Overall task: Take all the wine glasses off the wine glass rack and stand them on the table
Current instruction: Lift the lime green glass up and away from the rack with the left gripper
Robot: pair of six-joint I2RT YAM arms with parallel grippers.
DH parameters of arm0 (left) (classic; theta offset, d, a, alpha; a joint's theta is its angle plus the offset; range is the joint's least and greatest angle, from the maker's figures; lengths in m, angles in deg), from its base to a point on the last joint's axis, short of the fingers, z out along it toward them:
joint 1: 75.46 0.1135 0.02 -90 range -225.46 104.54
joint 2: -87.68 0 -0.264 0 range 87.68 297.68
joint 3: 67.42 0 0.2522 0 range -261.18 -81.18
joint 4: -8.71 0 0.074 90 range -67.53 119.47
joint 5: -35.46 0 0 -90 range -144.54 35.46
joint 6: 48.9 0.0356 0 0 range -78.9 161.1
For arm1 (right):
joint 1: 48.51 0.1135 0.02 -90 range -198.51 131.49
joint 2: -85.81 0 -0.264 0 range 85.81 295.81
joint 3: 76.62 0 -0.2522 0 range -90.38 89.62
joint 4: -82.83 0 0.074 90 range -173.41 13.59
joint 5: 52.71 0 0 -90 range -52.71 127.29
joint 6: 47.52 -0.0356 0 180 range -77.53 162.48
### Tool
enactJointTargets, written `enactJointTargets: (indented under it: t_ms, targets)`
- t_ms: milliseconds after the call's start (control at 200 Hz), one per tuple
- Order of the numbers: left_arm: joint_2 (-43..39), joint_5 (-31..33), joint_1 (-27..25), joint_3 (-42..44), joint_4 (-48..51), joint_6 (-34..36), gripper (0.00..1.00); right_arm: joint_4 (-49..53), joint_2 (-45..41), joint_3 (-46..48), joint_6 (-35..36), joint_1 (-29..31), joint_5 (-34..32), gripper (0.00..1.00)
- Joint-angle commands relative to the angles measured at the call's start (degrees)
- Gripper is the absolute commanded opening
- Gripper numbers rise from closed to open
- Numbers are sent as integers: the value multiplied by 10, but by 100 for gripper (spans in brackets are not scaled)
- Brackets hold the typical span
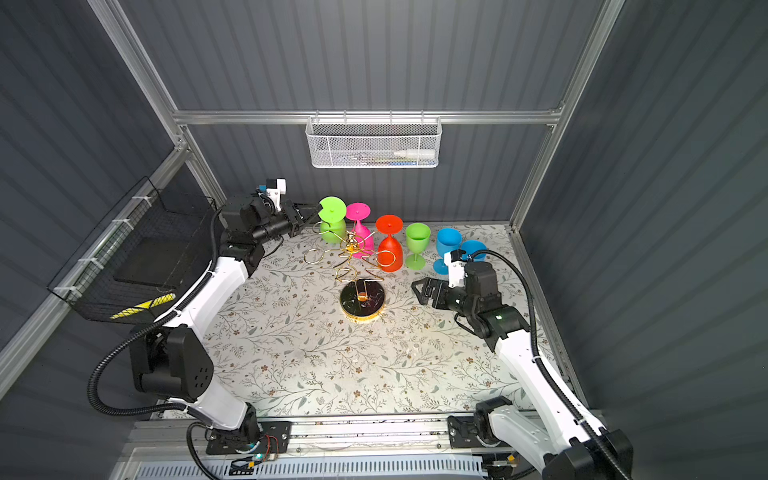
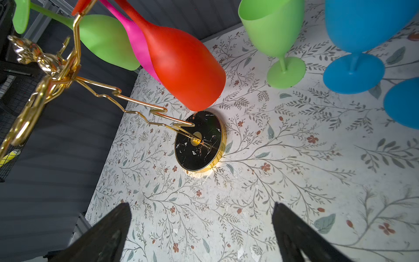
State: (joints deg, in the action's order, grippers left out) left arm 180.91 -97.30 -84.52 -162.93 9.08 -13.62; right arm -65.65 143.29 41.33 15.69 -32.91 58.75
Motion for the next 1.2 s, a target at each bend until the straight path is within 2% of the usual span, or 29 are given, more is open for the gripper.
enactJointTargets:
  t_ms: [0, 545, 580, 775, 1196]
  targets:
    - [4, 4, 15, -12, -25, -9, 0, 4, -3, -9, 5, 3, 3, 99]
    - [-76, -37, 99, -9, -12, -19, 0, 40, -19, -32, 35, 3, -16, 99]
    - [-84, -41, 106, -10, -9, -20, 0, 42, -22, -37, 41, 3, -44, 99]
    - [-134, -56, 139, -11, -4, -39, 0, 42, -49, -60, 71, 3, -66, 99]
    - [-209, -91, 140, -6, -51, -121, 0, -31, -84, -99, 126, 17, -28, 99]
